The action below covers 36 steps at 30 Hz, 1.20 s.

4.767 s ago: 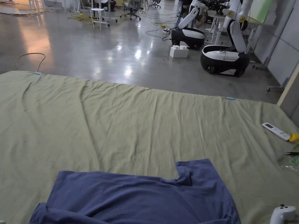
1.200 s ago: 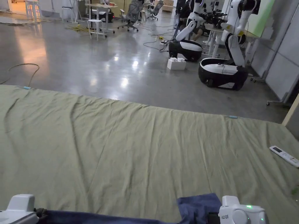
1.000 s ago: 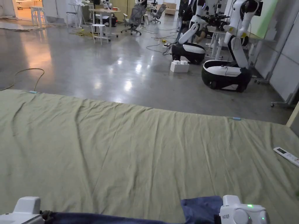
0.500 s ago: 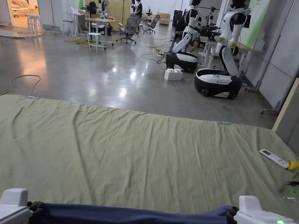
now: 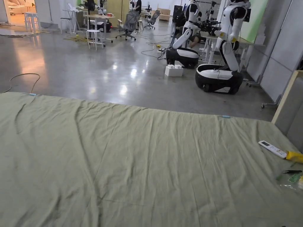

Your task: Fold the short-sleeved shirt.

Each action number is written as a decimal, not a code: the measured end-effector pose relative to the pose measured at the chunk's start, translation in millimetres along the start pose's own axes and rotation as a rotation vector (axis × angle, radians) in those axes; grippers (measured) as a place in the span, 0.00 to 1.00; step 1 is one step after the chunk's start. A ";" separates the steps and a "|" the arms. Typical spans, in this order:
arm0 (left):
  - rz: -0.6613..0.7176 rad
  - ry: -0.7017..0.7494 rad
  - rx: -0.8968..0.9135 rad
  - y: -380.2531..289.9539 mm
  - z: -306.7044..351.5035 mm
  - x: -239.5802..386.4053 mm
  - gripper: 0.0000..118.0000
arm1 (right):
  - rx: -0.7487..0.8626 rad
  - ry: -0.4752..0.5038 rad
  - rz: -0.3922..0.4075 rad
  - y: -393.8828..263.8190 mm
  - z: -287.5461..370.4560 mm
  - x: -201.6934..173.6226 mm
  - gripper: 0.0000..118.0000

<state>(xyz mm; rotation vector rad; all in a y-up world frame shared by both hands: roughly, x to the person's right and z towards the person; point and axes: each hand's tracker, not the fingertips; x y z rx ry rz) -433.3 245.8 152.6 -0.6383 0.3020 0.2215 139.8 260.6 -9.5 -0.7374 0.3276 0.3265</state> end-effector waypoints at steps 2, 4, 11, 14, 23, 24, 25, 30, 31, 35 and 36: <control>0.002 0.004 -0.022 -15.3 3.8 -1.9 0.05 | -0.035 -0.011 0.000 -16.4 2.0 -3.6 0.01; 0.001 0.007 -0.068 -30.0 1.5 -3.8 0.05 | -0.079 -0.006 -0.016 -31.2 -0.1 -8.7 0.01; -0.039 0.047 -0.221 -68.8 -28.6 -2.7 0.06 | -0.163 -0.010 0.011 -66.9 -31.8 -29.5 0.01; -0.032 0.053 -0.204 -70.3 -31.3 -3.4 0.10 | -0.169 -0.013 0.003 -69.1 -40.3 -31.0 0.02; -0.026 0.084 -0.064 -46.7 -16.8 -8.2 0.50 | -0.045 -0.149 0.053 -34.5 -5.8 -36.9 0.61; -0.032 0.077 -0.038 -45.8 -17.2 -7.9 0.51 | -0.007 -0.155 0.021 -26.9 -0.5 -36.7 0.64; -0.037 0.073 -0.009 -44.6 -17.1 -7.6 0.51 | 0.035 -0.162 -0.010 -18.8 4.6 -36.5 0.66; -0.051 0.050 0.170 20.7 13.6 44.5 0.51 | 0.302 -0.129 -0.120 25.9 21.5 -50.8 0.66; -0.072 0.060 0.198 28.0 15.8 53.8 0.51 | 0.342 -0.125 -0.132 35.1 23.8 -55.7 0.66; -0.100 0.096 0.321 49.8 8.3 79.5 0.50 | 0.509 -0.132 -0.159 63.9 31.8 -74.9 0.56; -0.095 0.101 0.349 53.5 10.2 84.0 0.49 | 0.534 -0.135 -0.168 69.6 33.6 -79.3 0.51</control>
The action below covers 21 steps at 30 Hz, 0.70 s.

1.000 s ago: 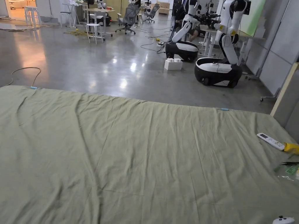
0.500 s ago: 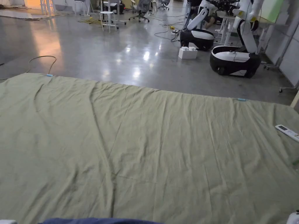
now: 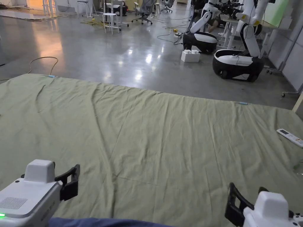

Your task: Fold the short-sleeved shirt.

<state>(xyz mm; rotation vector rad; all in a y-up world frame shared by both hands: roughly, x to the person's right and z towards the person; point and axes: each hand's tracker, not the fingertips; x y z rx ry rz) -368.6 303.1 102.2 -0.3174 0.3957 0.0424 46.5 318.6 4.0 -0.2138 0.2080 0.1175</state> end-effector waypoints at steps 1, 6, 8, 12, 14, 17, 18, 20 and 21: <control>0.007 0.006 0.028 4.7 1.3 3.2 0.49 | 0.035 -0.001 -0.007 4.9 -1.0 -5.8 0.46; 0.001 0.019 0.130 23.2 17.7 27.4 0.37 | 0.170 0.022 0.034 20.7 -4.5 -26.3 0.17; -0.013 0.026 0.157 24.7 22.3 28.7 0.17 | 0.167 0.017 0.011 22.0 -7.1 -30.6 0.08; 0.001 0.043 0.188 27.8 27.7 34.5 0.05 | 0.205 -0.003 -0.013 22.1 -9.9 -35.9 0.04; 0.020 0.050 0.195 27.3 27.5 33.3 0.03 | 0.230 0.007 0.002 22.5 -9.9 -38.3 0.02; 0.028 0.057 0.181 25.9 29.4 22.5 0.02 | 0.259 0.027 0.031 25.7 -7.8 -41.8 0.00; 0.028 0.057 0.176 26.0 28.1 21.3 0.02 | 0.263 0.035 0.026 25.9 -7.5 -42.0 0.00; 0.028 0.072 0.129 25.6 29.2 11.8 0.02 | 0.268 0.029 0.041 28.2 -7.4 -44.9 0.00; 0.028 0.080 0.110 24.9 31.1 6.9 0.02 | 0.268 0.026 0.047 28.5 -7.7 -45.9 0.00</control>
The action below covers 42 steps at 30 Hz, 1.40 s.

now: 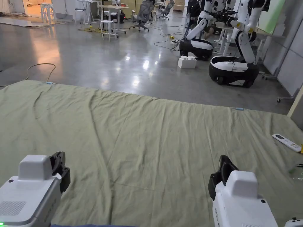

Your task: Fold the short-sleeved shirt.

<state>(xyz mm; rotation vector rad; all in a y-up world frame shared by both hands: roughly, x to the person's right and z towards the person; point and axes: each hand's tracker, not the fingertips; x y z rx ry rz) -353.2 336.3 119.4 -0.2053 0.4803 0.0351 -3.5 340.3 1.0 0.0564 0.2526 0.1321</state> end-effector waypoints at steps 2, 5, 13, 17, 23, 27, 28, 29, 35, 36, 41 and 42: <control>0.013 -0.005 -0.032 -3.7 2.7 -11.6 0.02 | -0.001 0.007 0.011 0.3 0.0 0.4 0.00; 0.027 -0.013 -0.141 -15.0 1.5 -33.1 0.02 | -0.009 0.010 0.035 -1.2 -1.0 0.8 0.00; 0.258 -0.146 -0.515 -62.1 -22.6 -105.6 0.02 | -0.087 -0.009 0.020 -14.7 -5.5 7.7 0.00; 0.314 -0.218 -0.660 -97.6 -44.7 -139.4 0.26 | -0.125 -0.010 0.019 -22.3 -3.6 10.4 0.00; 0.476 -0.335 -0.749 -140.2 -61.1 -169.3 0.63 | -0.152 0.007 0.060 -29.9 1.7 8.9 0.00; 0.673 -0.526 -0.794 -168.6 -77.5 -187.8 0.77 | -0.171 0.010 0.076 -32.9 3.5 6.9 0.00; 0.725 -0.553 -0.800 -175.8 -80.9 -189.8 0.77 | -0.176 0.016 0.079 -34.4 3.8 6.9 0.00; 0.762 -0.570 -0.797 -189.3 -90.9 -199.2 0.77 | -0.179 0.018 0.083 -35.3 4.3 5.8 0.00; 0.884 -0.710 -0.814 -203.6 -108.0 -193.8 0.77 | -0.189 0.024 0.099 -36.8 6.4 -1.6 0.00; 0.869 -0.742 -0.834 -205.6 -109.9 -187.2 0.76 | -0.192 0.026 0.100 -37.5 6.4 -2.5 0.00; 0.769 -0.752 -0.834 -191.9 -103.1 -155.1 0.50 | -0.202 0.034 0.100 -37.4 6.4 -6.7 0.00; 0.762 -0.731 -0.845 -191.5 -103.5 -154.4 0.50 | -0.202 0.035 0.102 -37.5 5.9 -7.7 0.00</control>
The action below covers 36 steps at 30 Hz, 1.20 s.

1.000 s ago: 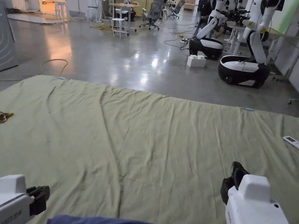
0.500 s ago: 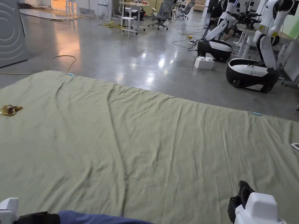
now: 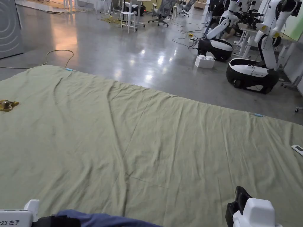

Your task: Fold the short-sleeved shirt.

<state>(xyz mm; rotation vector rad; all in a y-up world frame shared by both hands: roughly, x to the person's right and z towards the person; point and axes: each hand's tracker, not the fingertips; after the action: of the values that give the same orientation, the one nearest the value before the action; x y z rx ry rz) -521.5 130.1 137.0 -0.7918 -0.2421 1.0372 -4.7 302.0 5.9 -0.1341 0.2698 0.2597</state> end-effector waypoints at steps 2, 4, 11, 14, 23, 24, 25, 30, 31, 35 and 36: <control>-0.021 0.094 -0.002 -2.6 -1.7 1.5 0.36 | -0.003 0.003 0.001 -0.2 -0.9 -0.5 0.00; -0.024 0.088 -0.006 1.3 -0.7 -8.7 0.19 | -0.007 0.008 -0.006 -0.1 -1.7 -0.9 0.00; -0.040 0.097 0.045 -3.9 13.7 23.3 0.12 | 0.001 0.011 -0.010 1.4 -1.5 -1.6 0.00; -0.057 0.104 0.075 -0.9 23.9 38.9 0.11 | 0.006 0.012 -0.015 3.8 -0.7 -0.5 0.00; -0.166 0.229 0.119 22.9 75.9 69.9 0.11 | 0.026 0.014 -0.022 7.2 0.6 3.1 0.00; -0.168 0.254 0.129 25.2 83.5 73.6 0.11 | 0.027 0.016 -0.023 7.2 0.6 3.4 0.00; -0.169 0.278 0.136 27.3 89.6 76.9 0.11 | 0.028 0.017 -0.025 7.1 0.7 3.6 0.00; -0.218 0.449 0.129 28.2 100.4 99.2 0.11 | 0.027 0.025 -0.035 3.6 -0.3 3.3 0.00; -0.220 0.445 0.126 23.8 98.6 106.7 0.11 | 0.025 0.028 -0.039 2.5 -0.9 3.1 0.00; -0.222 0.440 0.121 12.0 85.1 136.4 0.11 | 0.018 0.035 -0.053 -0.2 -1.4 2.7 0.00; -0.211 0.402 0.123 8.9 79.8 143.7 0.11 | 0.016 0.036 -0.056 -1.0 -1.4 2.6 0.00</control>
<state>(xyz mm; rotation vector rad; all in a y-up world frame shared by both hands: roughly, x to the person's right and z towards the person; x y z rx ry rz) -496.4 290.9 161.8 -0.8255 0.0808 0.6703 -2.4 301.4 3.9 -0.1303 0.3032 0.1999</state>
